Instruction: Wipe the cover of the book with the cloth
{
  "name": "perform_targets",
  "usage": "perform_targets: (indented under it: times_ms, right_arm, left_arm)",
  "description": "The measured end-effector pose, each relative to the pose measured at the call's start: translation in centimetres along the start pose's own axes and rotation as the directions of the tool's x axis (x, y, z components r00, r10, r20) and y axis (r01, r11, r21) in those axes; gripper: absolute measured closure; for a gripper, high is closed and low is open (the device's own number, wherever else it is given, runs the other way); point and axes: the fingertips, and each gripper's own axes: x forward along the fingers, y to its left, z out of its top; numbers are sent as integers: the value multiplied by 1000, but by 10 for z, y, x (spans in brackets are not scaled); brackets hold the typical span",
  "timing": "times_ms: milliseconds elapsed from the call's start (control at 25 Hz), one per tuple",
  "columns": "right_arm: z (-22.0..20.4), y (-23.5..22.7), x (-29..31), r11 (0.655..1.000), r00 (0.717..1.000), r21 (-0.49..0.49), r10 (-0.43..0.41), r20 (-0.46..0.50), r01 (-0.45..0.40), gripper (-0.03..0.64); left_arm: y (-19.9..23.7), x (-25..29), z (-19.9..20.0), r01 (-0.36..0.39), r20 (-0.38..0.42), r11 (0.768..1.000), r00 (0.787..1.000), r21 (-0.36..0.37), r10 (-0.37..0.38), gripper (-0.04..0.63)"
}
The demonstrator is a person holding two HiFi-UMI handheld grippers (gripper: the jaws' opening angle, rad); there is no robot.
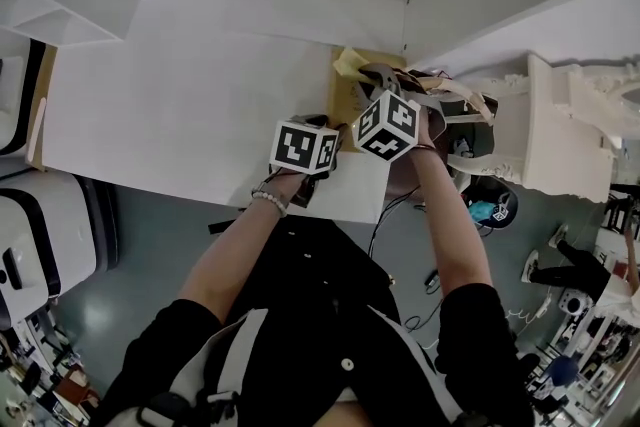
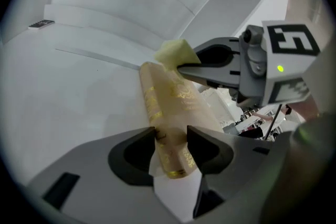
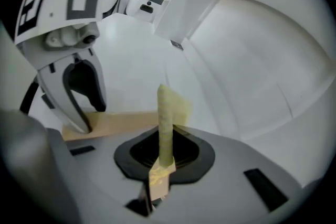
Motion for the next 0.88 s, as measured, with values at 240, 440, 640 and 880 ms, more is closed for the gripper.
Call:
perform_targets:
  times_ms: [240,440,640,880]
  right_arm:
    - [-4,-22,30,999,996,28,41,-77,-39,584]
    - [-12,-25,45,998,987,-24,58,-147,-62,584]
    - [-8,-13,46,993,985,-61,89,-146,-99,584]
    - [-4,9,35,984,985,-115,123,-122,-138,584]
  left_arm:
    - [-1,1,0,-1,-2,1000,1000,2,1,402]
    - [-1,1,-1,0,-3,1000,1000,2,0,400]
    - [0,0,-1,0,-2,1000,1000,2,0,402]
    - [1,-1,0,-1,3,1000,1000,-12,1,402]
